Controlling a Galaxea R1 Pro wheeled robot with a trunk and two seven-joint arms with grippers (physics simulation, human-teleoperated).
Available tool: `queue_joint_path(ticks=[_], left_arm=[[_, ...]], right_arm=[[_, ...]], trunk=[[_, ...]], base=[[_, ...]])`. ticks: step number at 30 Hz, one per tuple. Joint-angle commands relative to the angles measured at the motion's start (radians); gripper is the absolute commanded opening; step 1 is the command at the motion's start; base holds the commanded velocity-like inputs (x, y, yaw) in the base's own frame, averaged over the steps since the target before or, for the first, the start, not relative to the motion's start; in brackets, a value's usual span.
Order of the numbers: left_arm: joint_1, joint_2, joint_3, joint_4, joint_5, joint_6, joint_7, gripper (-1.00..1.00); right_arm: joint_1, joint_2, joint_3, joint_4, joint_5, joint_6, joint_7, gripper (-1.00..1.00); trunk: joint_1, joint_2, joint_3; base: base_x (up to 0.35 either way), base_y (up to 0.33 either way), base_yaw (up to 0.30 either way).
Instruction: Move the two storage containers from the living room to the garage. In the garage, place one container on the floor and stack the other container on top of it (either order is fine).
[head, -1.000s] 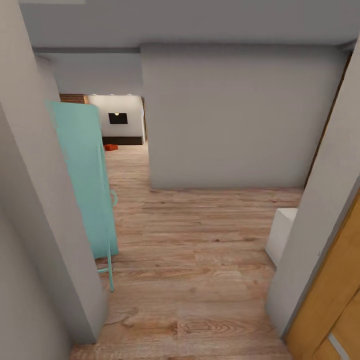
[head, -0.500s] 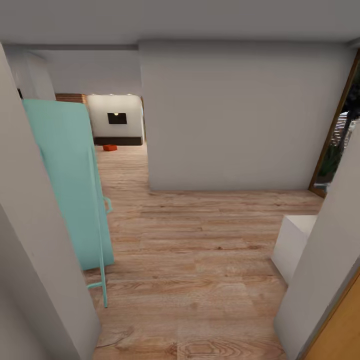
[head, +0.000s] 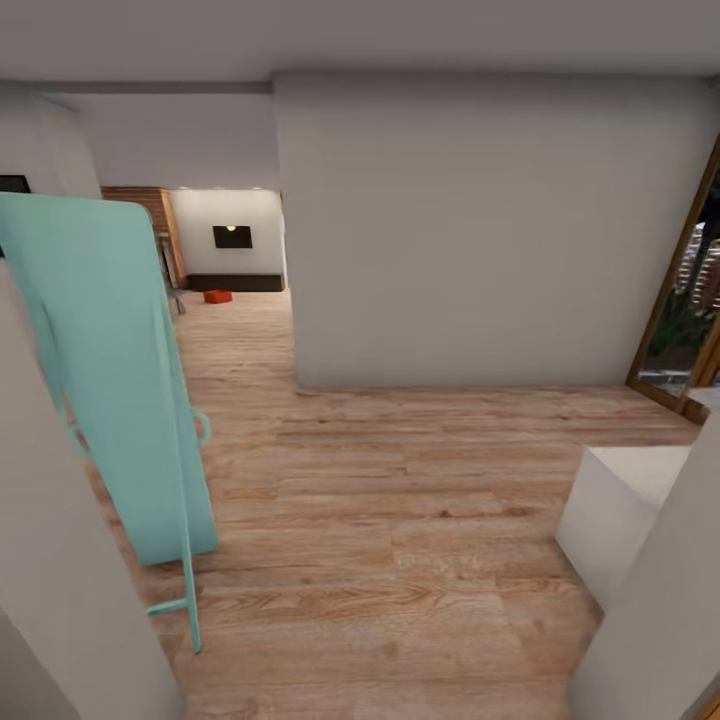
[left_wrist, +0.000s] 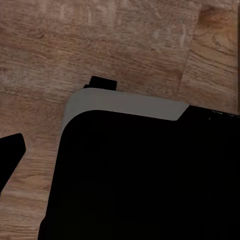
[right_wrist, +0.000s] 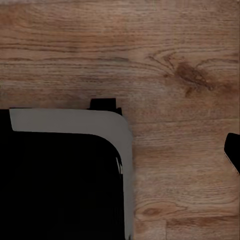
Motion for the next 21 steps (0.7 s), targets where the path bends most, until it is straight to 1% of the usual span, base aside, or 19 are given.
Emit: queue_joint_path(ticks=[1,21], left_arm=[[0.0,0.0,0.0,-0.001,0.006,-0.001,0.001,1.0],[0.0,0.001,0.0,0.007,0.008,-0.001,0.001,1.0]], right_arm=[[-0.001,0.0,0.006,0.003,-0.011,-0.005,0.007,1.0],[-0.001,-0.001,0.005,0.003,-0.011,-0.015,0.007,1.0]], trunk=[[0.001,0.0,-0.001],[0.001,0.0,-0.001]], base=[[0.323,0.0,0.0],[0.323,0.0,0.0]])
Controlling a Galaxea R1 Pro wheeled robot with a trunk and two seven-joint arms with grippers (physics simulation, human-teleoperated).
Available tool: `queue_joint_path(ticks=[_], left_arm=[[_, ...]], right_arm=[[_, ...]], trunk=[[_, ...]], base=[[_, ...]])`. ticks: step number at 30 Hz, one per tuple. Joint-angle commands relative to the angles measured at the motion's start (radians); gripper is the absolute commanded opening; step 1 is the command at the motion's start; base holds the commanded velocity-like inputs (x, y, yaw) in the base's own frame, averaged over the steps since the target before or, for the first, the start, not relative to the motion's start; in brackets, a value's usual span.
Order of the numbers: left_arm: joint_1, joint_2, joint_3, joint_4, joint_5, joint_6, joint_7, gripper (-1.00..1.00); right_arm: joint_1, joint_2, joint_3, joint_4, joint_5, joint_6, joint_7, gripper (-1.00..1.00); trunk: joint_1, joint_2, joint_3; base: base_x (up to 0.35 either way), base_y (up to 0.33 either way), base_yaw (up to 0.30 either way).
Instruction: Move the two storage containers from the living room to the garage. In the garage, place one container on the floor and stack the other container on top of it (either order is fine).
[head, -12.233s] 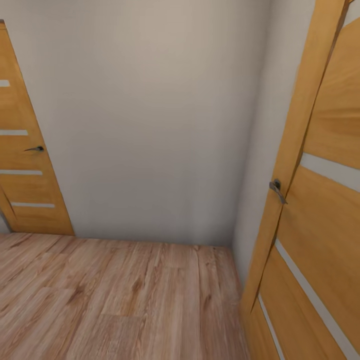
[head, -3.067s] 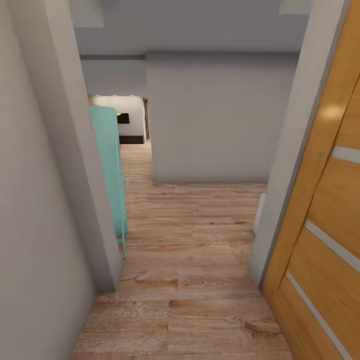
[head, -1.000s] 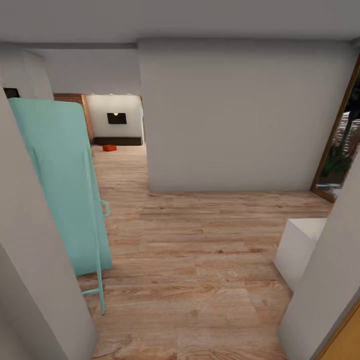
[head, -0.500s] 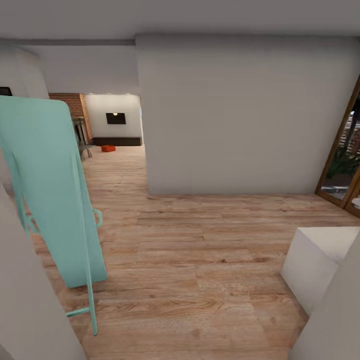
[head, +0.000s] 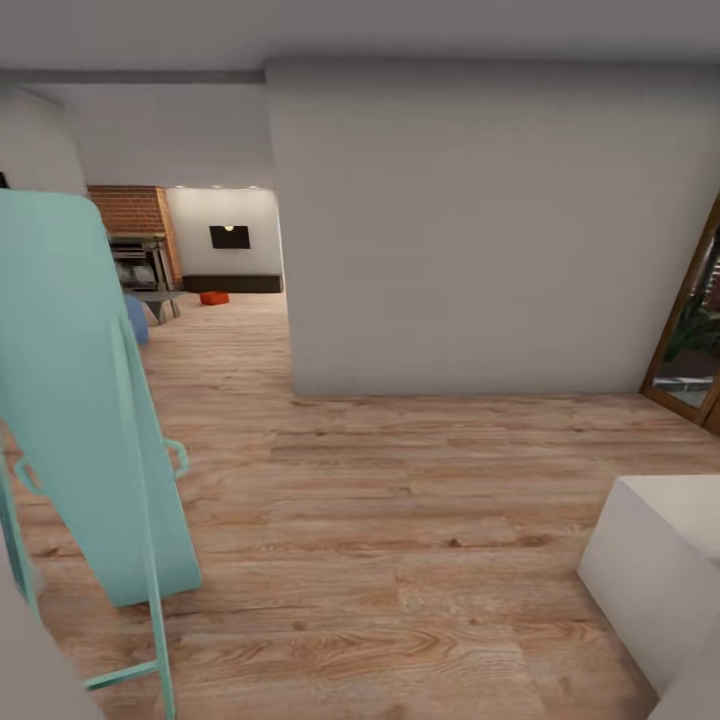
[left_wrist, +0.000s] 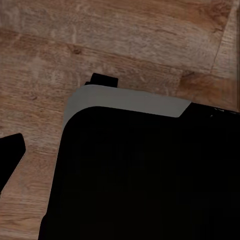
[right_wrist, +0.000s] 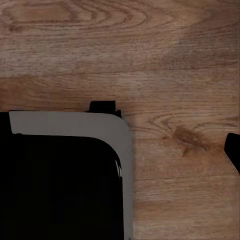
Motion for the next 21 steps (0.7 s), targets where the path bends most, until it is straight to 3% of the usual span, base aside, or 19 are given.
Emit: queue_joint_path(ticks=[1,21], left_arm=[[0.0,0.0,0.0,-0.001,0.006,-0.001,0.001,1.0],[0.0,0.0,0.0,-0.002,0.006,-0.001,0.001,1.0]], right_arm=[[-0.001,0.0,0.006,0.003,-0.011,-0.006,0.007,1.0],[-0.001,0.0,0.007,0.003,-0.011,-0.005,0.005,1.0]], trunk=[[0.001,0.0,-0.001],[0.001,0.0,-0.001]], base=[[0.323,0.0,0.0],[0.323,0.0,0.0]])
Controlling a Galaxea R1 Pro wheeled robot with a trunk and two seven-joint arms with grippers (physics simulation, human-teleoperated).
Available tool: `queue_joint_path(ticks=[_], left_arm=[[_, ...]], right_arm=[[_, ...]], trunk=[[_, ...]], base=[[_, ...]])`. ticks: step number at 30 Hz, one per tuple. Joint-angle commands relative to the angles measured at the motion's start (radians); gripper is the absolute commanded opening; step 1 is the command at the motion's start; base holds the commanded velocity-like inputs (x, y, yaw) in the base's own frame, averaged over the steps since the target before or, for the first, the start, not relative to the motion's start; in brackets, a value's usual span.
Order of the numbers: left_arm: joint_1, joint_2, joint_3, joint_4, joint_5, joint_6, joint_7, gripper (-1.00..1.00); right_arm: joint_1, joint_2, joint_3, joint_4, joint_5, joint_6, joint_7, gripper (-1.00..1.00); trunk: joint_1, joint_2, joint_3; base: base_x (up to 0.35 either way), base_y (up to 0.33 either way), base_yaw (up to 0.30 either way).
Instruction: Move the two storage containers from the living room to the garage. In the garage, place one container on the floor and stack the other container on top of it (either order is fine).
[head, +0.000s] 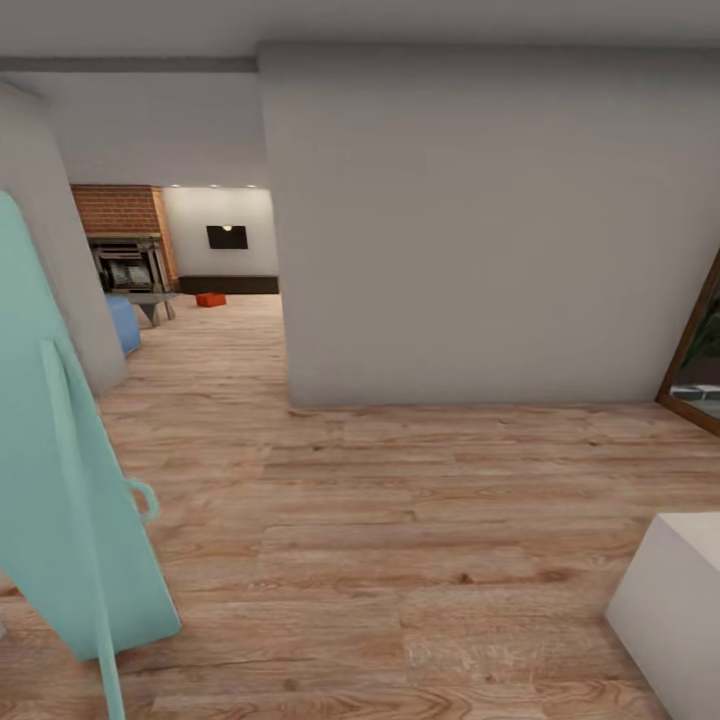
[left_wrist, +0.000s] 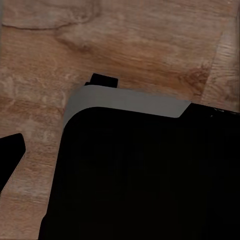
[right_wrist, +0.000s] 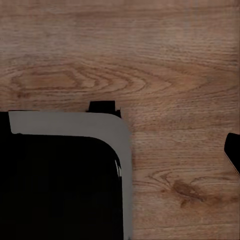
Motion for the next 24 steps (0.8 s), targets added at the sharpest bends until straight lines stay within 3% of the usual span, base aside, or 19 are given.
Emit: queue_joint_path(ticks=[1,24], left_arm=[[0.0,0.0,0.0,-0.001,0.006,-0.001,0.001,1.0],[0.0,0.0,0.0,-0.003,0.006,-0.001,0.001,1.0]], right_arm=[[-0.001,0.0,0.006,0.003,-0.011,-0.005,0.007,1.0],[-0.001,0.0,0.005,0.002,-0.012,0.001,0.007,1.0]], trunk=[[0.001,0.0,-0.001],[0.001,0.0,-0.001]], base=[[0.323,0.0,0.0],[0.323,0.0,0.0]])
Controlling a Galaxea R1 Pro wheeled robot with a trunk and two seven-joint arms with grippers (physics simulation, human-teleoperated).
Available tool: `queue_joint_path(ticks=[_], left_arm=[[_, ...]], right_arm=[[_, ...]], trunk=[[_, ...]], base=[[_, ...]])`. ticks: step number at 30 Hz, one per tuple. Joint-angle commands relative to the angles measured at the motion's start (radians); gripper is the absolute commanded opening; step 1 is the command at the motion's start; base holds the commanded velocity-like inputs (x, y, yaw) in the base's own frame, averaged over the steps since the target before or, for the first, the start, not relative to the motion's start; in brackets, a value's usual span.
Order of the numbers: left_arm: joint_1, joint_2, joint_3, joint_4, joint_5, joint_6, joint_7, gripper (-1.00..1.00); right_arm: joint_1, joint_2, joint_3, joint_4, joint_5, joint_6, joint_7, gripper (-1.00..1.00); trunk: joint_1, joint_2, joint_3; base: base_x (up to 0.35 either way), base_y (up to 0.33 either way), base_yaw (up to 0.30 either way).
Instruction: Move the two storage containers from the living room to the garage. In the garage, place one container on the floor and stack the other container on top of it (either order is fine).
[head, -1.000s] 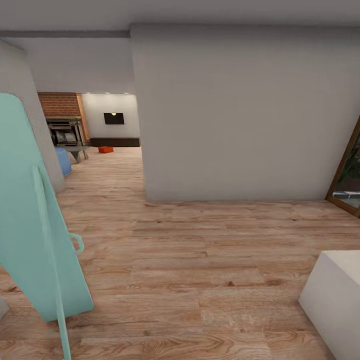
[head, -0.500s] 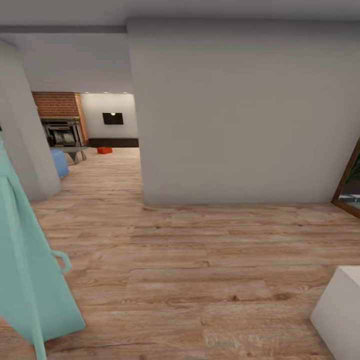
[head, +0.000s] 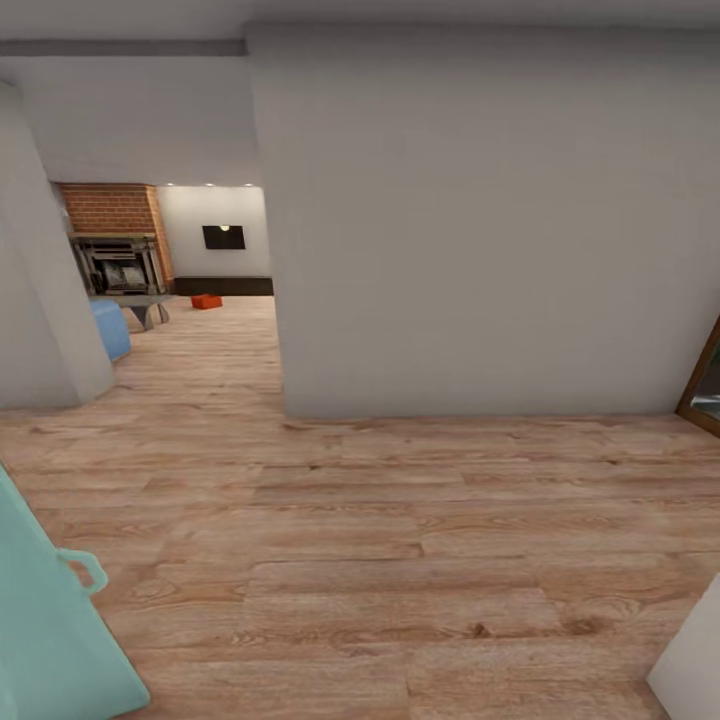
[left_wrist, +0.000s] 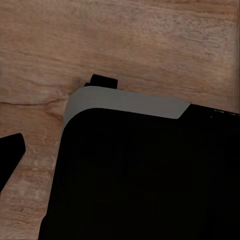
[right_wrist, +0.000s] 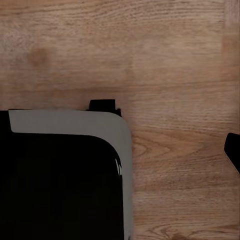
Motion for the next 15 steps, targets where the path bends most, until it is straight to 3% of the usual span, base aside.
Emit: queue_joint_path(ticks=[1,5,15], left_arm=[[0.0,0.0,0.0,-0.001,0.006,0.0,0.001,1.0],[0.001,0.0,0.0,-0.001,0.006,0.001,0.001,1.0],[0.001,0.0,0.0,0.0,0.007,0.001,0.001,1.0]], right_arm=[[-0.001,0.0,0.006,0.003,-0.011,-0.006,0.007,1.0],[-0.001,0.0,0.005,0.003,-0.012,-0.009,0.006,1.0],[-0.001,0.0,0.004,0.003,-0.012,-0.01,0.006,1.0]], trunk=[[0.001,0.0,-0.001],[0.001,0.0,-0.001],[0.001,0.0,-0.001]], base=[[0.323,0.0,0.023],[0.323,0.0,0.156],[0.323,0.0,0.252]])
